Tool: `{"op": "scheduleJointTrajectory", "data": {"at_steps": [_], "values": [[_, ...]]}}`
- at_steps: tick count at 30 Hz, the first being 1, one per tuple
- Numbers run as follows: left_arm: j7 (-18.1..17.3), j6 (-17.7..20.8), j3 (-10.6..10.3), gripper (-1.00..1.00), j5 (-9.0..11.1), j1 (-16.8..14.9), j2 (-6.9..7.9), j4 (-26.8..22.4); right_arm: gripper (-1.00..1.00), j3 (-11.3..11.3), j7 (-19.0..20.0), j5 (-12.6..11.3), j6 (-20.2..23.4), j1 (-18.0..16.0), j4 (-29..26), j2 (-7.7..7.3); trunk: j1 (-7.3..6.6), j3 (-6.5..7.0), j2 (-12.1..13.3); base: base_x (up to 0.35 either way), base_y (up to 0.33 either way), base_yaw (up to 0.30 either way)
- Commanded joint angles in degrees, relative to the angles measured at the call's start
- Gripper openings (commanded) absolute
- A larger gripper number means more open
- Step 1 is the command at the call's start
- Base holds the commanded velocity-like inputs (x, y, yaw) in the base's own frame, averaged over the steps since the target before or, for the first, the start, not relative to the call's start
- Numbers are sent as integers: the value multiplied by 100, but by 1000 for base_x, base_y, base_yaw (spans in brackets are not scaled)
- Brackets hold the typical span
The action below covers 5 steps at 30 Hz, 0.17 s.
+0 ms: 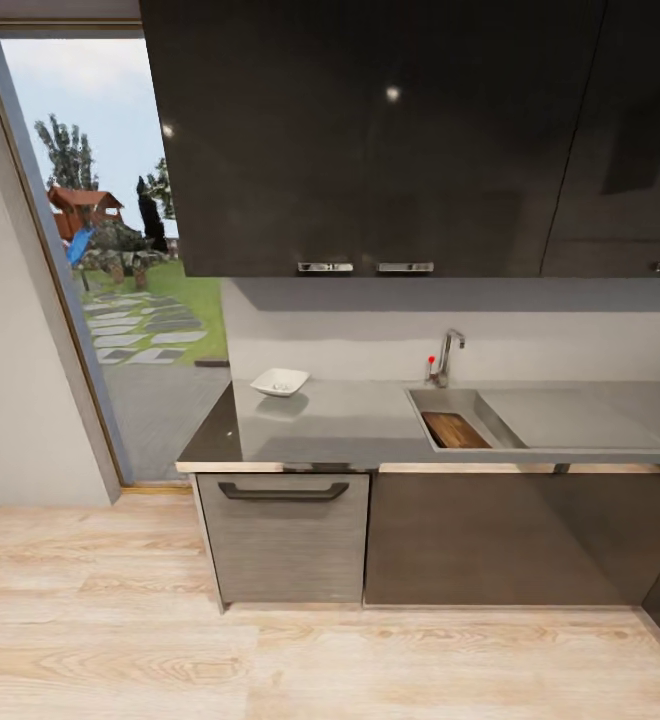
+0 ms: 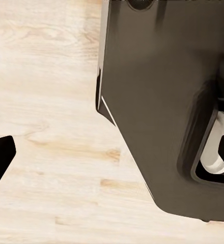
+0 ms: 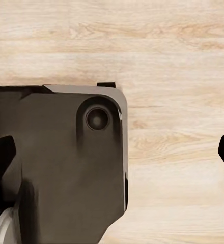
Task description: In the kitchen, take the Vidalia onion out of the sink, dice it on the chopping board with the paring knife, put the diced onion into the bowl on the countertop, then place both the paring knife and the chopping board into the sink.
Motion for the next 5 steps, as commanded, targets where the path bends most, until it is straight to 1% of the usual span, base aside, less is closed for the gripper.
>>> {"op": "scheduleJointTrajectory", "data": {"at_steps": [1, 5], "values": [[5, 30, 2, 100, 60, 10, 0, -21, 100, -48, 26, 31, -19, -1, 3, 0, 2, 0, -2, 0, 0, 0], [5, 30, 2, 100, 61, 10, 0, -21, 100, -45, 26, 31, -19, -1, 3, -3, 2, 0, -2, 0, 0, 0]]}}
